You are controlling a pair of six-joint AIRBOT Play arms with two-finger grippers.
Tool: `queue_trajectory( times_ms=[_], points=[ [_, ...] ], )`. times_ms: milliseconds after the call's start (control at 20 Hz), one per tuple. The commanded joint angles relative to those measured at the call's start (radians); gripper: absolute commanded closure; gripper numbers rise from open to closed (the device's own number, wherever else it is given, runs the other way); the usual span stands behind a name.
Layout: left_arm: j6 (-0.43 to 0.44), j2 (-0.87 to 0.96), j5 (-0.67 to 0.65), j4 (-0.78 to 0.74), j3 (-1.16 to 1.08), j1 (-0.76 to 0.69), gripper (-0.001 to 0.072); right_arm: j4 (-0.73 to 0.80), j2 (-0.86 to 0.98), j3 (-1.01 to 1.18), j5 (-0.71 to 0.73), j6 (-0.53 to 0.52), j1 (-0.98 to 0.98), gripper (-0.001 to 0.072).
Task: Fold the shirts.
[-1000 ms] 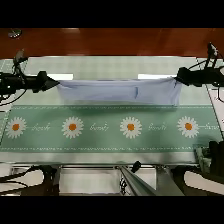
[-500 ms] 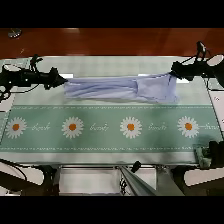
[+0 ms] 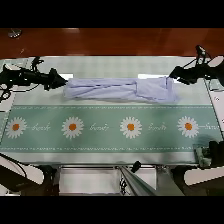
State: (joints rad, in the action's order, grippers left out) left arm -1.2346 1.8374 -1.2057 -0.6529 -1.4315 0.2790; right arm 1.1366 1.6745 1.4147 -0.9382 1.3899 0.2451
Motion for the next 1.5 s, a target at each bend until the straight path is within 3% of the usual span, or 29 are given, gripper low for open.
queue_trajectory(
  times_ms=[0,150,250,500,600,650,700,750,1000,1100,1300,1450],
  points=[
    [0.016,-0.005,-0.173,-0.017,-0.005,0.052,0.0447,0.119,-0.019,0.001,-0.138,0.017,0.067,0.0099],
    [0.026,-0.051,-0.187,-0.016,-0.005,0.065,0.0447,-0.101,0.042,0.001,-0.245,-0.069,0.140,0.0098],
    [0.038,-0.100,-0.167,-0.015,-0.005,0.061,0.0447,-0.174,0.100,0.001,-0.282,-0.071,0.151,0.0097],
    [0.049,-0.200,-0.162,-0.016,-0.005,0.057,0.0447,-0.418,0.232,0.000,-0.289,-0.120,0.100,0.0097],
    [0.048,-0.211,-0.155,-0.015,-0.005,0.057,0.0448,-0.424,0.251,0.000,-0.270,-0.120,0.064,0.0133],
    [0.048,-0.211,-0.155,-0.011,-0.005,0.057,0.0448,-0.420,0.248,0.000,-0.257,-0.126,0.045,0.0283],
    [0.048,-0.211,-0.155,-0.008,-0.005,0.057,0.0454,-0.422,0.239,0.000,-0.249,-0.129,0.035,0.0519],
    [0.048,-0.211,-0.156,0.001,-0.005,0.057,0.0462,-0.426,0.222,0.000,-0.248,-0.129,0.032,0.0686],
    [0.090,-0.211,-0.145,0.060,-0.005,-0.050,0.0691,-0.421,-0.005,0.000,-0.264,-0.149,0.031,0.0683],
    [0.090,-0.212,-0.087,0.079,-0.005,-0.153,0.0692,-0.384,-0.108,0.000,-0.288,-0.130,0.031,0.0683],
    [0.059,-0.217,0.112,0.077,-0.005,-0.401,0.0692,-0.112,-0.247,0.000,-0.330,-0.020,-0.045,0.0683],
    [0.039,-0.229,0.184,0.077,-0.005,-0.535,0.0693,-0.019,-0.309,0.000,-0.387,0.032,-0.125,0.0683]
  ],
)
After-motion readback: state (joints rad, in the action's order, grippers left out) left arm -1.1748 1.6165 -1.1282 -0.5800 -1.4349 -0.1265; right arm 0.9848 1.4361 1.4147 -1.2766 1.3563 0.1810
